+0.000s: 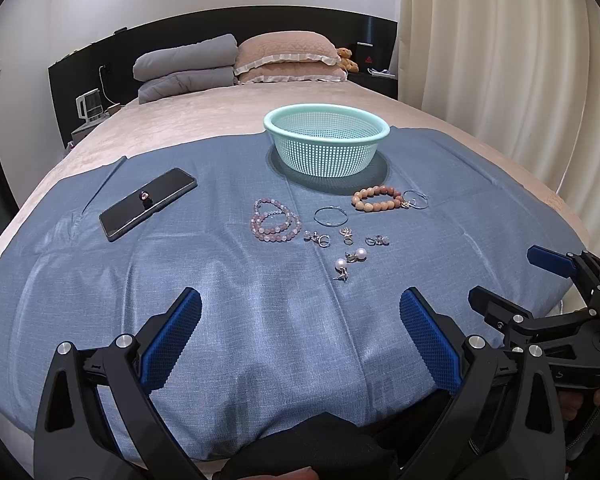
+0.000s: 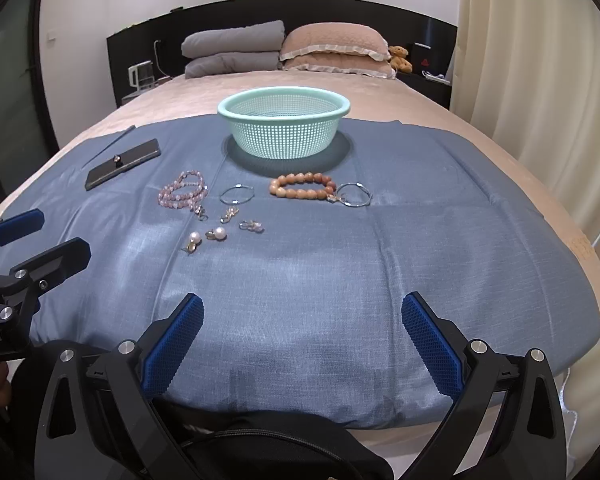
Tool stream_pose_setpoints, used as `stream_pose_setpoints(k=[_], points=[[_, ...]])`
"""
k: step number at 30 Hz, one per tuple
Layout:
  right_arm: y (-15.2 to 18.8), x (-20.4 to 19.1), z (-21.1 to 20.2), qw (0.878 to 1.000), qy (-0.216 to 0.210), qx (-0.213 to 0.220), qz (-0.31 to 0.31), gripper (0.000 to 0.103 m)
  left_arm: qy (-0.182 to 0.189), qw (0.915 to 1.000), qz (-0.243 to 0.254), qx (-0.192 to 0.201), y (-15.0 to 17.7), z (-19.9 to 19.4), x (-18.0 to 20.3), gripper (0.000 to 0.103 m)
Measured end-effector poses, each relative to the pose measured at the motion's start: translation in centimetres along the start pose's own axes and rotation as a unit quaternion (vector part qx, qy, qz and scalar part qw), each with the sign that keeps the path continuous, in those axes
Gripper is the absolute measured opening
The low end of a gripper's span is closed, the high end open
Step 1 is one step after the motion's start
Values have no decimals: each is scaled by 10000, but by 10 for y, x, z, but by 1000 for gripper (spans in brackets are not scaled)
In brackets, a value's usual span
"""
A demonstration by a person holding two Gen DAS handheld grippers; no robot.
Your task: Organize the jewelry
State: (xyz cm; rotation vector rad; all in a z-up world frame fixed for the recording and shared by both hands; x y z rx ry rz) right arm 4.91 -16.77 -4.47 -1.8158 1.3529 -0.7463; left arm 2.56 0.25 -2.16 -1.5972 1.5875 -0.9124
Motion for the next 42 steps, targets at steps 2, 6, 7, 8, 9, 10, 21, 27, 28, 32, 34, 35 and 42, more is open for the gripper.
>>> stream_pose_setpoints(k=[2,6,7,8,9,10,21,27,28,32,34,35,42], points=[[0,0,0,10000,-1,0,-3,95,2,10000,1,2,0,0,0,97],[0,0,0,10000,-7,-6,-2,95,3,10000,-3,-4,1,0,-1,97],[1,0,0,10000,-10,-4,-2,95,5,10000,-4,-8,1,0,-1,97],[1,0,0,10000,-11,-8,1,95,4,10000,-6,-10,1,0,-1,97],[1,0,0,10000,-8,-10,0,95,4,10000,-7,-10,1,0,-1,97],[1,0,0,10000,-9,-11,2,95,9,10000,-7,-11,1,0,-1,97],[1,1,2,10000,-33,-55,15,95,18,9999,-74,-73,4,3,-2,97],[1,2,2,10000,-4,-67,47,95,29,9999,-91,-85,4,3,-3,97],[1,1,2,10000,-1,-76,48,95,32,9999,-100,-89,4,3,-3,97],[1,0,5,9999,-32,-144,41,95,36,9997,-152,-166,5,6,-4,97],[1,1,6,9997,-98,-197,54,95,43,9994,-212,-252,6,9,-7,97],[1,1,7,9996,-140,-220,80,95,74,9993,-259,-272,6,10,-8,97],[-3,9,10,9975,-468,-387,359,95,98,9990,-224,-376,3,16,-13,97]])
Point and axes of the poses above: each gripper's, at about its wrist camera, not at the fingertips, and z roughly the way its jaws point, x to its right, y to its underside, the point moved 3 cm from there along z, roughly the way its jaws point, and after that the axes turned 8 degrees about x, right-handed, at the moved point
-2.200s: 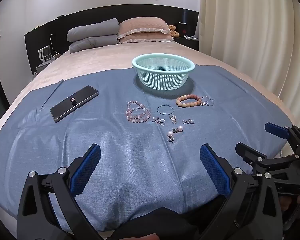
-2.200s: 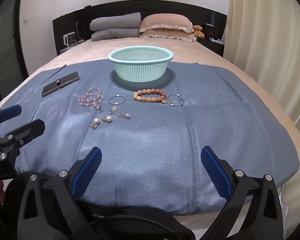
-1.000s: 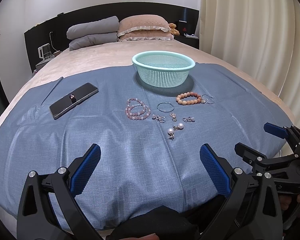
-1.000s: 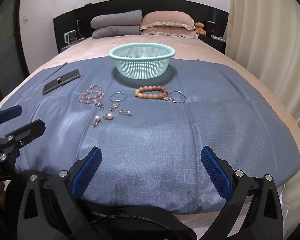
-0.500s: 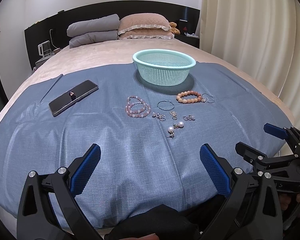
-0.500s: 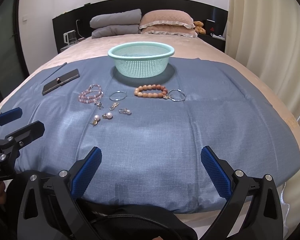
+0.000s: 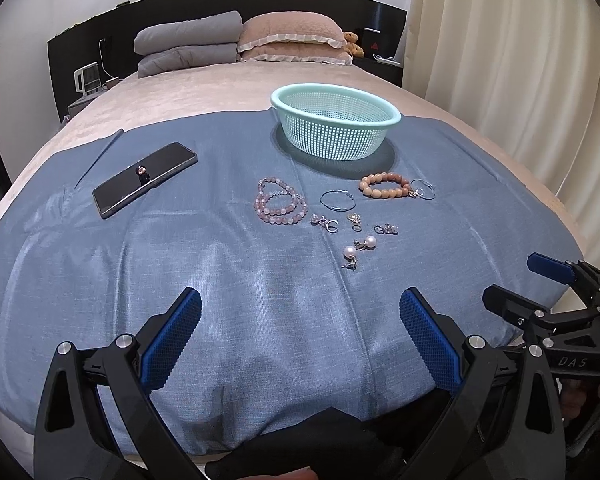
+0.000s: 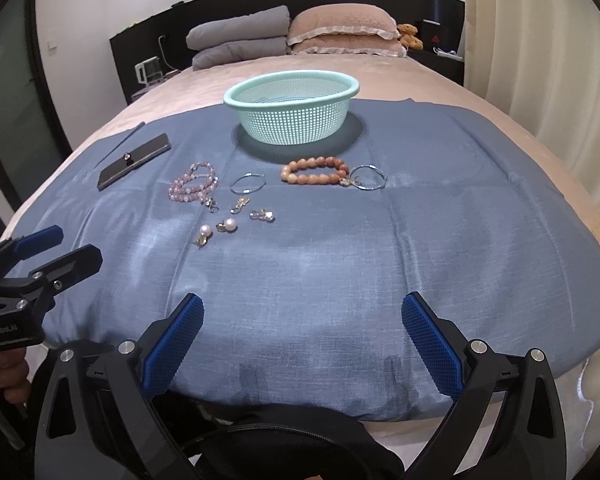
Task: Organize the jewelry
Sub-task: 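Grasp the pink beaded bracelet with the left gripper while the right gripper grasps a silver hoop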
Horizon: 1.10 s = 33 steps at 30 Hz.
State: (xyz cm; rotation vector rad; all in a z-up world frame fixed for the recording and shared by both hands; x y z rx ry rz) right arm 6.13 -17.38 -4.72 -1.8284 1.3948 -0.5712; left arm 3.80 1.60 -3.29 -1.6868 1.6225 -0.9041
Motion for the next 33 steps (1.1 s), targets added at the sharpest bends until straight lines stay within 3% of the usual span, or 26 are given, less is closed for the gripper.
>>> stream_pose_setpoints(k=[17,24,33], points=[[-59,41,26,9988,386,280,52,95,40,9990,408,181,-48,32,7,97],[-79,62,62,9978,620,249,37,95,25,9991,396,133,-66,68,-2,97],[-88,89,127,9966,810,-96,69,94,-116,9995,213,-179,-74,131,-29,97]])
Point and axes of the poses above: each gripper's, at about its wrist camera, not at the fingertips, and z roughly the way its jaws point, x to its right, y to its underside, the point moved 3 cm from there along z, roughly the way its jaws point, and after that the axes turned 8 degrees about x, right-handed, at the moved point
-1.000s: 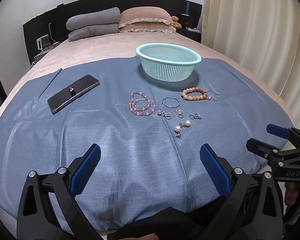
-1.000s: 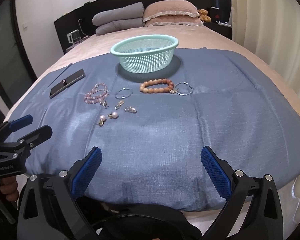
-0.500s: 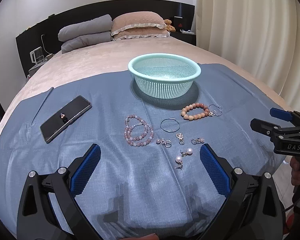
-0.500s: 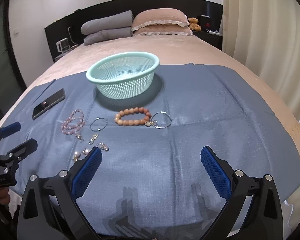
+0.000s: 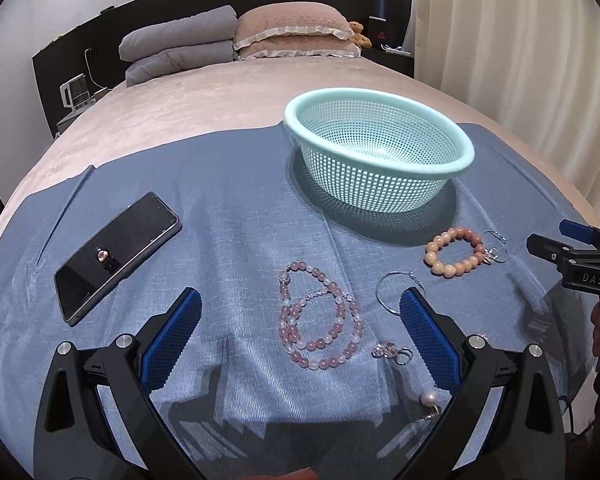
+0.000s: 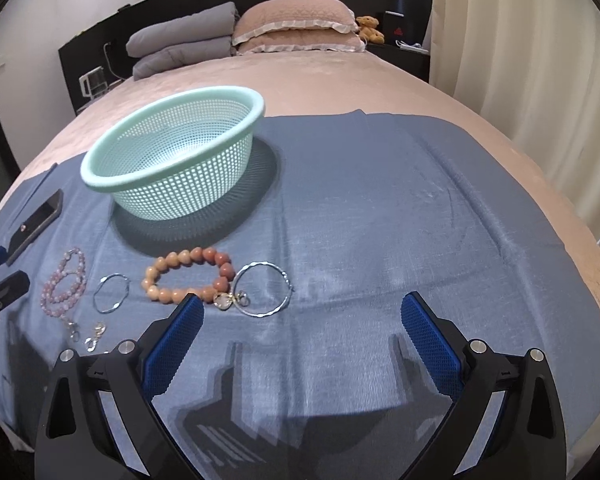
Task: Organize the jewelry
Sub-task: 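Grasp the pink beaded bracelet with the left gripper while the right gripper grasps a silver hoop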
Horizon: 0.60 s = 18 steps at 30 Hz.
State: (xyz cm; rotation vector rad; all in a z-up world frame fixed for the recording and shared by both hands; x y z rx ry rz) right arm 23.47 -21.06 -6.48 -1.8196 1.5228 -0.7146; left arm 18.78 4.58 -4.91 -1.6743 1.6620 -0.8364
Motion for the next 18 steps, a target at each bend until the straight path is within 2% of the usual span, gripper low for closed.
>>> stream_pose_setpoints(k=[5,7,10,11,16,18], points=[[1,3,27,9997,140,-85,-163,94,-95,9997,108,-181,6,27,-4,97],[4,4,39,9997,69,-179,-134,94,-116,9994,124,-308,10,38,-5,97],[12,4,53,9994,-18,-325,-140,84,-292,9976,330,-529,19,52,-5,97],[13,3,52,9996,-8,-231,-172,84,-353,9968,413,-581,23,55,-6,98],[17,2,52,9995,31,-229,-208,84,-271,9976,334,-539,28,57,-8,99],[18,1,50,9996,-37,-216,-184,79,-202,9980,257,-548,27,59,-11,99]])
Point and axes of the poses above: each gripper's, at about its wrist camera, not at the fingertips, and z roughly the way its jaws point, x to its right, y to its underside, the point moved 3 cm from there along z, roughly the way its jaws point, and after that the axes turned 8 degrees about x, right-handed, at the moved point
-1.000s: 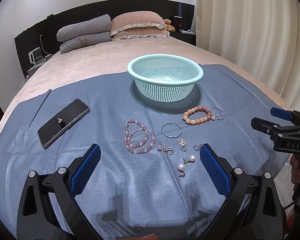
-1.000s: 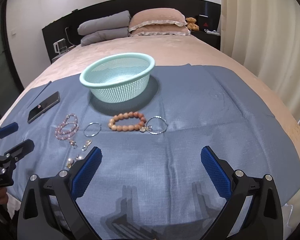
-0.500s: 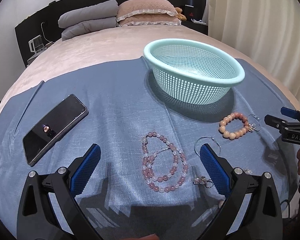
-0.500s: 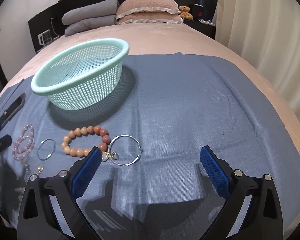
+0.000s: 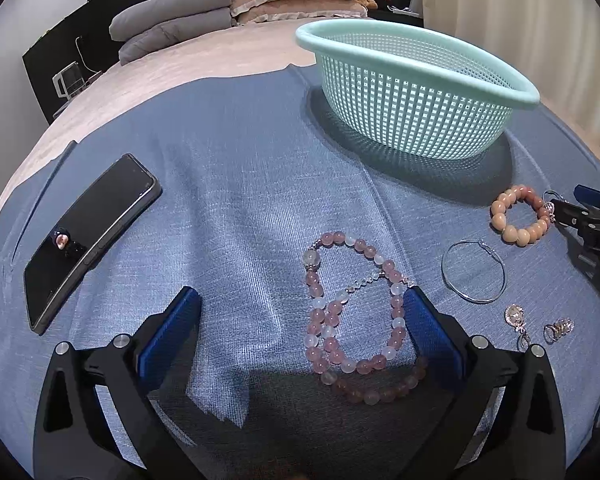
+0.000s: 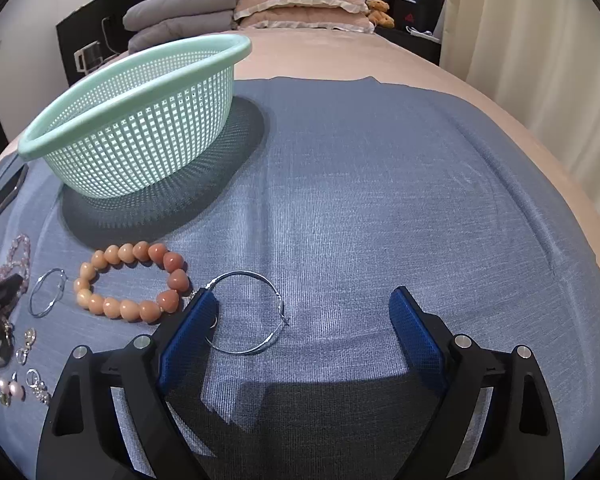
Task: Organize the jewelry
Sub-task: 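Grasp the pink beaded bracelet with the left gripper while the right gripper grasps a silver hoop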
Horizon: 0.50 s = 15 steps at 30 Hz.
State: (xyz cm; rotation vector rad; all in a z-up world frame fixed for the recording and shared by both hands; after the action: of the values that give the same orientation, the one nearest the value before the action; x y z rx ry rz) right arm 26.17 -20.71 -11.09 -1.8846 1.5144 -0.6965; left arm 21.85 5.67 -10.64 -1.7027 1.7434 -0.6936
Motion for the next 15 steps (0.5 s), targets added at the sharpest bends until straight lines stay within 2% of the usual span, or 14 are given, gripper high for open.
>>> stream_pose_setpoints(k=[2,3,5,6,7,9,11,13,15], points=[[0,0,-4,9999,-76,75,4,56,13,10000,0,10,0,0,0,99],[1,-1,-7,9998,-149,97,-6,49,26,10000,1,12,0,-1,0,99],[2,0,-8,9998,-176,97,-25,19,58,10000,-7,26,1,-3,0,97],[1,1,-7,9997,-228,88,-16,16,64,10000,-12,43,2,-4,0,96],[1,2,-7,9995,-306,70,17,7,64,10000,-7,49,3,-6,1,92],[1,4,-9,9991,-411,62,101,5,57,9999,63,96,3,-11,5,82],[2,4,-11,9988,-479,49,115,5,-152,9994,197,247,4,-20,9,46],[2,6,-15,9982,-581,8,126,5,-301,9987,307,263,5,-23,12,26],[3,6,-21,9976,-665,-18,189,5,-153,9996,153,177,6,-25,7,19]])
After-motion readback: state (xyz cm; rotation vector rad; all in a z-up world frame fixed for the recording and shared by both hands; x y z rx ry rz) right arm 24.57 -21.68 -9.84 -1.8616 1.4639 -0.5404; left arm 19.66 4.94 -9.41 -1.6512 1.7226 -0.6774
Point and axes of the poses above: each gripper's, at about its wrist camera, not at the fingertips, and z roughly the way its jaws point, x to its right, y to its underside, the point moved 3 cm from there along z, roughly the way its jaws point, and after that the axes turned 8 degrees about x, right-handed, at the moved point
